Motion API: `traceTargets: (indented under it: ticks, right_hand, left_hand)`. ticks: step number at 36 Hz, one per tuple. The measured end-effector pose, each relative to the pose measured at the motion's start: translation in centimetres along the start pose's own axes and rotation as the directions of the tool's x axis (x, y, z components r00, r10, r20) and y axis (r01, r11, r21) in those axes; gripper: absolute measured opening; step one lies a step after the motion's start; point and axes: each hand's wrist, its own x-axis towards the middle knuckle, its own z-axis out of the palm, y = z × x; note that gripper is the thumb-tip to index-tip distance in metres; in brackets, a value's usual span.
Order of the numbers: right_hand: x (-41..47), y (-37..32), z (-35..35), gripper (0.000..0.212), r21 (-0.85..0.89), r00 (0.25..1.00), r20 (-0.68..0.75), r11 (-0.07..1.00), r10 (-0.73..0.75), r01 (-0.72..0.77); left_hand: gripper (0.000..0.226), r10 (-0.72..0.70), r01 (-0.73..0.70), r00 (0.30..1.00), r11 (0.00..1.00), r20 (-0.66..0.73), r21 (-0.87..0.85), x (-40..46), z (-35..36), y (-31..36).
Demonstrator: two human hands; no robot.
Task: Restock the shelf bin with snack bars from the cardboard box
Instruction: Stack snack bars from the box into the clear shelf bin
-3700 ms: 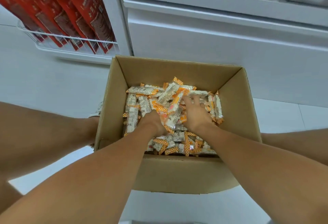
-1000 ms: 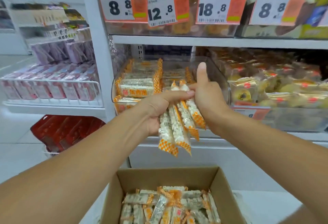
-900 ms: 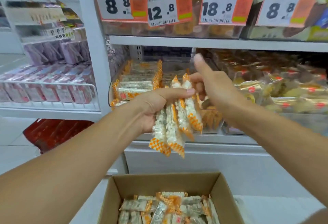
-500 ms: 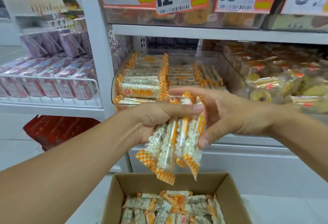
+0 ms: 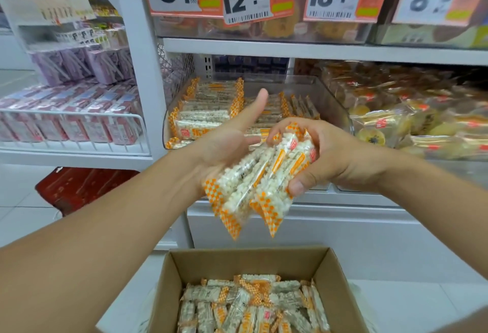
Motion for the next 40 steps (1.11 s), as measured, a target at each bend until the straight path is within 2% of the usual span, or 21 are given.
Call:
traceTargets:
  ticks: [3,5,8,12,17,22,27,30,33,36,37,39,40]
  right_hand:
    - [-0.1,0.3,-0.4,0.066,0.118,0.988,-0.154,0.992,-0.029,0.047]
    - [-0.1,0.5,-0.8,0.077,0.180,0.961,-0.273,0.979,-0.039,0.091]
    - [-0.1,0.6,-1.3,0.091,0.199,0.897,-0.439,0.967,-0.057,0.158]
    - [0.2,1.1,-0.8,0.089,0.063,0.822,-0.546,0.970,-0.165,0.237]
    - [0.1,0.7,0.5,0.094,-0.167,0.778,-0.553,0.954,-0.299,0.249]
    - [0.9,1.7,1.2,0.090,-0.264,0.768,-0.556,0.943,-0.319,0.200]
    - [0.6,1.6,1.3,0.073,-0.265,0.796,-0.524,0.946,-0.304,0.187]
    - [0.6,1.8,1.0,0.068,-0.279,0.775,-0.552,0.944,-0.309,0.178]
    - [0.8,2.2,0.8,0.069,-0.396,0.727,-0.587,0.910,-0.355,0.124]
    - [0.8,2.4,0.7,0.068,-0.482,0.720,-0.572,0.871,-0.392,0.091]
    - [0.8,2.4,0.6,0.068,-0.497,0.729,-0.560,0.863,-0.394,0.084]
    - [0.9,2.4,0.3,0.075,-0.550,0.739,-0.537,0.833,-0.407,0.059]
    - [1.0,2.3,0.2,0.082,-0.574,0.742,-0.527,0.817,-0.414,0.048]
  left_hand:
    - [0.102,-0.042,0.048,0.998,0.992,0.053,-0.119,-1.4,0.7,0.9]
    - [0.085,-0.033,0.044,0.995,0.993,0.098,-0.109,-1.8,0.2,1.0]
    - [0.075,0.064,-0.064,0.998,0.998,0.008,-0.024,-2.1,0.1,1.0]
    - [0.067,0.164,-0.177,0.970,0.983,-0.180,-0.055,-1.7,1.8,-0.1]
    - [0.056,0.234,-0.267,0.929,0.960,-0.286,-0.081,-0.8,3.0,-0.8]
    - [0.037,0.286,-0.322,0.889,0.946,-0.356,-0.044,-0.4,3.1,-1.0]
    - [0.058,0.270,-0.325,0.891,0.941,-0.364,-0.096,-0.2,2.7,-0.8]
    - [0.068,0.285,-0.314,0.899,0.949,-0.333,-0.034,-0.3,2.7,-0.6]
    - [0.067,0.333,-0.329,0.855,0.941,-0.397,0.079,-0.4,3.1,-0.6]
    - [0.088,0.328,-0.315,0.817,0.943,-0.474,0.108,0.0,2.9,-0.6]
    - [0.080,0.318,-0.312,0.812,0.945,-0.489,0.096,0.1,2.8,-0.5]
    - [0.041,0.292,-0.292,0.824,0.953,-0.485,0.078,0.3,2.6,-0.2]
    - [0.029,0.276,-0.275,0.841,0.959,-0.465,0.071,0.4,2.5,-0.1]
